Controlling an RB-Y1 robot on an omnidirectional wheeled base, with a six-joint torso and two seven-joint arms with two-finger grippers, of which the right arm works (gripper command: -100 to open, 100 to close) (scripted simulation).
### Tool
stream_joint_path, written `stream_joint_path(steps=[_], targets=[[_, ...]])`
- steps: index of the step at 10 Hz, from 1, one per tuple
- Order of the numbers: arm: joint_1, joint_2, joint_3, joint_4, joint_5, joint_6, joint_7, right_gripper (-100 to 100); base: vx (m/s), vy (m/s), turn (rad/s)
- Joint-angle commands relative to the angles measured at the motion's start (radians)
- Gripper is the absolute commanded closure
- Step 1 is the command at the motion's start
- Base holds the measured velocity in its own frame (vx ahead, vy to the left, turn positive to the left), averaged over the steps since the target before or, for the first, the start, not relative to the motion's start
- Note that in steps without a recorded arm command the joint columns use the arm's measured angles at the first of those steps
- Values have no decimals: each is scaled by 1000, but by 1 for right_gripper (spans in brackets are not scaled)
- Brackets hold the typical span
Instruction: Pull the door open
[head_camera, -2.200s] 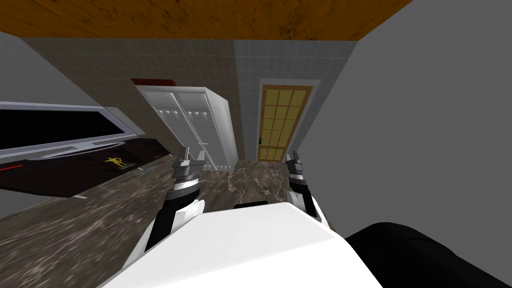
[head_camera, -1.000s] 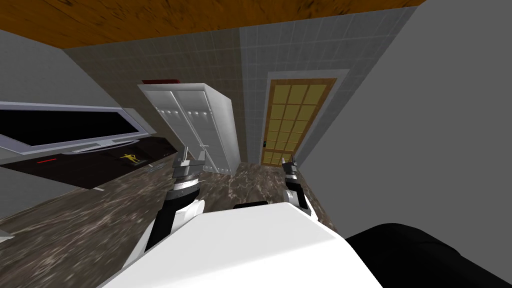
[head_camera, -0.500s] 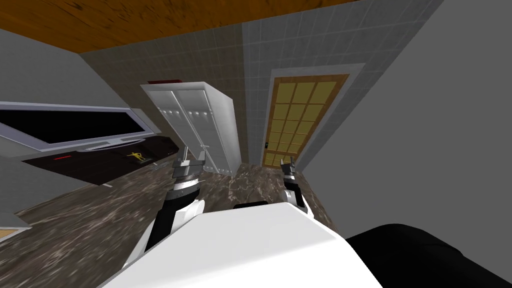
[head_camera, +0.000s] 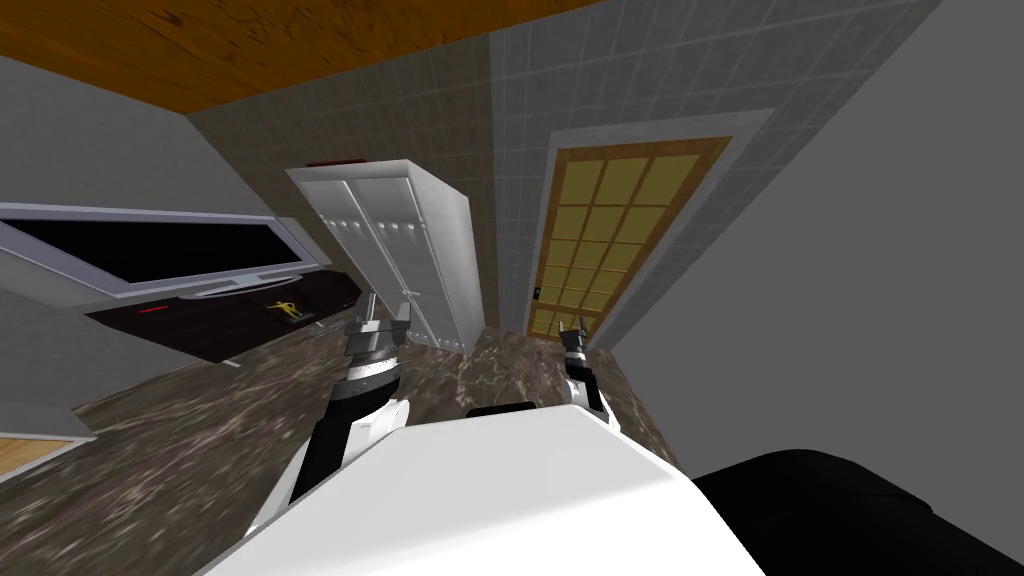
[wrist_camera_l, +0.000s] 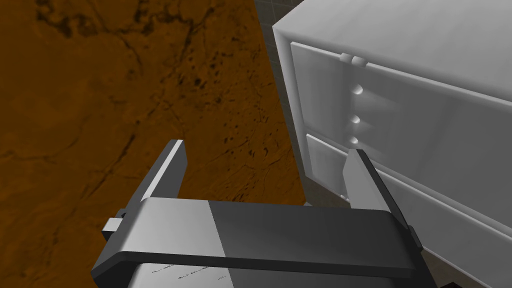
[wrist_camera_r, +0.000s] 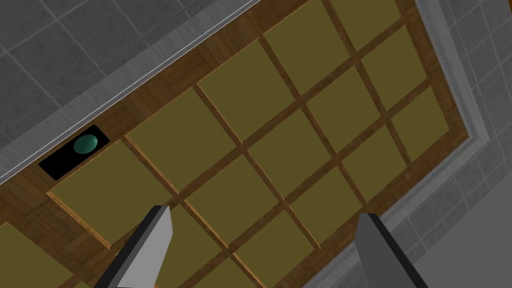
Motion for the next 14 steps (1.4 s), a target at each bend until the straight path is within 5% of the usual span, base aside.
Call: stream_joint_path(steps=[1, 14], targets=[[-14, -5, 0, 40, -21, -12, -37, -100, 100, -25, 84], [-128, -19, 12, 356, -169, -110, -284, -100, 88, -26, 74]])
